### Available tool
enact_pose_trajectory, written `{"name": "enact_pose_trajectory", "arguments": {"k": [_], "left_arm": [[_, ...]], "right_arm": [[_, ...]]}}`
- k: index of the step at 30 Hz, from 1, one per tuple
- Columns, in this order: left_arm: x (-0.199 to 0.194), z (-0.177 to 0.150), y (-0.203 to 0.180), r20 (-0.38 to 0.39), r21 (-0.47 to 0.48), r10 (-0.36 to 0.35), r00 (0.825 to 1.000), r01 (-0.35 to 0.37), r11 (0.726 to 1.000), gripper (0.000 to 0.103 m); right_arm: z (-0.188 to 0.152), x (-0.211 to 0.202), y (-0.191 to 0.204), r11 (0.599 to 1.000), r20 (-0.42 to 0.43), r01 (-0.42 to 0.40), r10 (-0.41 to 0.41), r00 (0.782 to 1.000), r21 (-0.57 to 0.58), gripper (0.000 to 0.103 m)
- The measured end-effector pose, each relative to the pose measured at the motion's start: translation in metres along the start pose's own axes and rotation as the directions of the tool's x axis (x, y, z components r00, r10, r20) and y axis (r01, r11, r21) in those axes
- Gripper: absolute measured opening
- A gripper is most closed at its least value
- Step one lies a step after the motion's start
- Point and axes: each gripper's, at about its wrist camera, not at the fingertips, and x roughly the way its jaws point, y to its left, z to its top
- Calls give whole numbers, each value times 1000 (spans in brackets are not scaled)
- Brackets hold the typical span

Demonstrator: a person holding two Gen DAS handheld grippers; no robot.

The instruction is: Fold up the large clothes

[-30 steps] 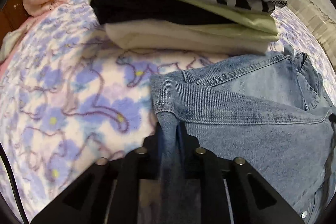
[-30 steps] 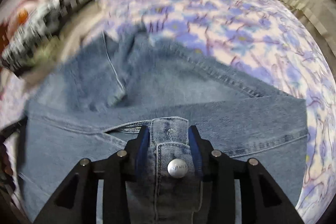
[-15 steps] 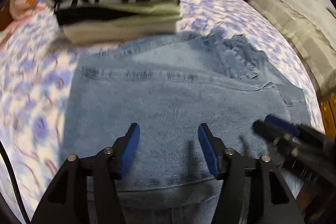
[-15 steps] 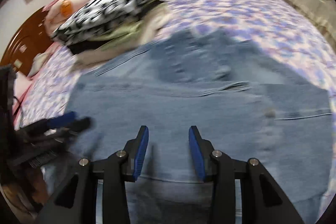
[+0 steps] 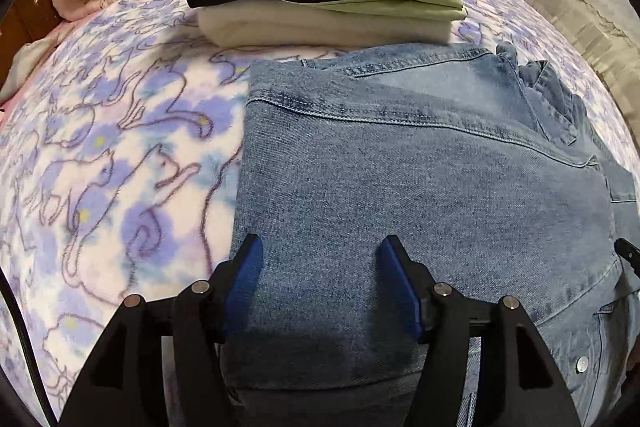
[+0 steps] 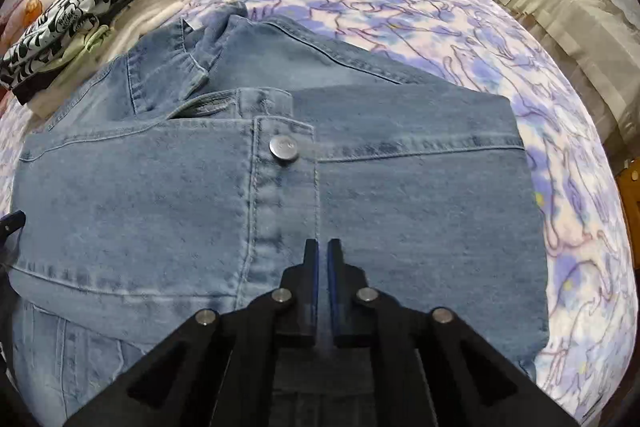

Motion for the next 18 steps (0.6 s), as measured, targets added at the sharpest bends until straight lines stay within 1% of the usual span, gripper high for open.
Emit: {"name": "enact_pose_trajectory", "arguments": {"k": [5,9,15,17,18], "left_arm": [[-8,1,1,-23,-42,-24,999,23,999,67],[-22,1,0,-26,-35,-21,999,20,999,68],[-55,-3,-1,15,-14,-28,999,28,1000,68],[-68,-6,-3,38,0,-16,999,16,1000,68],[-75,-7,-3,47,7,-15,999,15,1000,68]], "right_arm": [[-2,-12,-1,998,9,-41,40,999,52,6],[-3,-32,9,998,48,-47,45,998,35,6],[-7,-63,16,996,79,-74,71,994,40,6],[-9,-73,18,997,88,-75,71,994,36,9],[-11,-80,20,996,94,-78,75,993,34,13]]}}
